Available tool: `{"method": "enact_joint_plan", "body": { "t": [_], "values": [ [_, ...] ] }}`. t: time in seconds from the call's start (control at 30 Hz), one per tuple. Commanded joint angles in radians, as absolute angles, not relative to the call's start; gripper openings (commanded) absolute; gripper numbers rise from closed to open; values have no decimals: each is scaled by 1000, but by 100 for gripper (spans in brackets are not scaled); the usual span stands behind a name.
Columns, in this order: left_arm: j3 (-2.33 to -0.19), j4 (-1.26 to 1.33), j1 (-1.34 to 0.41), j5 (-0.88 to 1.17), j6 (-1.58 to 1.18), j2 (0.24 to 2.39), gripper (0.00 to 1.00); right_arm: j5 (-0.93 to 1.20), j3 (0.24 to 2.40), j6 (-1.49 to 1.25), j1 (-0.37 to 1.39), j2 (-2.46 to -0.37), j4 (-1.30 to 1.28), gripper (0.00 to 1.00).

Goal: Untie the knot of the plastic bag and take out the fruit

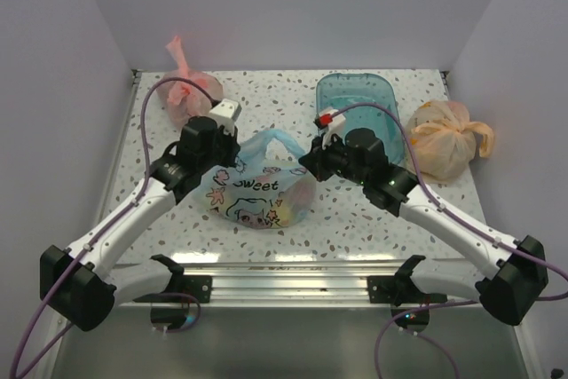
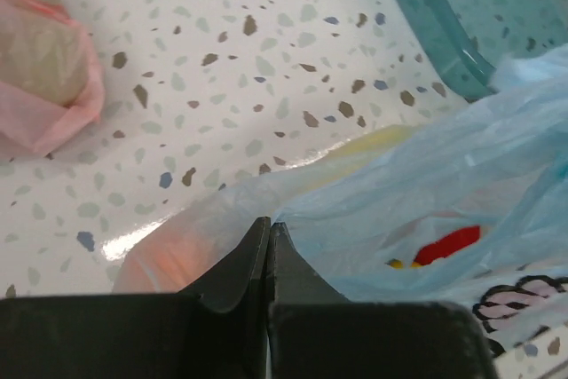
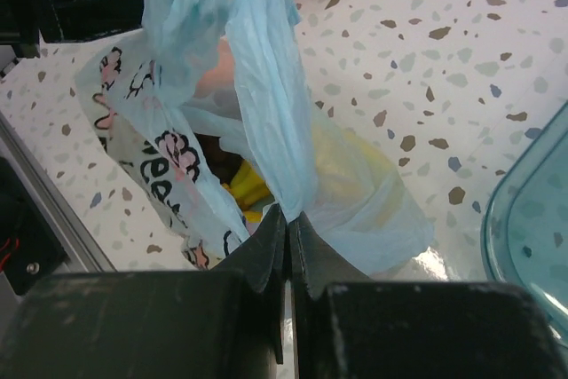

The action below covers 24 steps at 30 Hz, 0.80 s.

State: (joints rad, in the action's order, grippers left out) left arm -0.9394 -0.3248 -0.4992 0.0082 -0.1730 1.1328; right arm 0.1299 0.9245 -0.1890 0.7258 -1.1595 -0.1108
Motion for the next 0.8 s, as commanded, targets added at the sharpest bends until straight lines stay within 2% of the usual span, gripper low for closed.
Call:
{"method": "enact_joint_plan", "body": {
  "t": [0.0, 0.1, 0.2, 0.3, 0.43, 0.5, 0.63, 0.77],
  "values": [
    [-1008, -268, -491, -268, -277, 1123, 0, 23, 953, -219, 729, -1091, -129, 0],
    [-1061, -326, -469, -503, -405, 1144, 0, -66, 937, -255, 729, -1043, -138, 0],
    [-1088, -394, -408, -624, -573, 1144, 0, -112, 882, -298, 729, -980, -118, 0],
    [-1088, -367, -351, -617, -667, 1124, 0, -103, 823, -339, 729, -907, -98, 0],
    [-1117, -313, -345, -543, -658, 1118, 0, -14, 773, -359, 730, -842, -80, 0],
    [-1134, -249, -345, -517, -634, 1124, 0, -3, 785, -350, 730, -854, -97, 0],
    [-1313, -271, -345, -471, -565, 1234, 0, -3, 857, -276, 729, -914, -112, 0],
    [-1353, -223, -344, -433, -520, 1258, 0, -84, 920, -236, 730, -937, -89, 0]
  ]
}}
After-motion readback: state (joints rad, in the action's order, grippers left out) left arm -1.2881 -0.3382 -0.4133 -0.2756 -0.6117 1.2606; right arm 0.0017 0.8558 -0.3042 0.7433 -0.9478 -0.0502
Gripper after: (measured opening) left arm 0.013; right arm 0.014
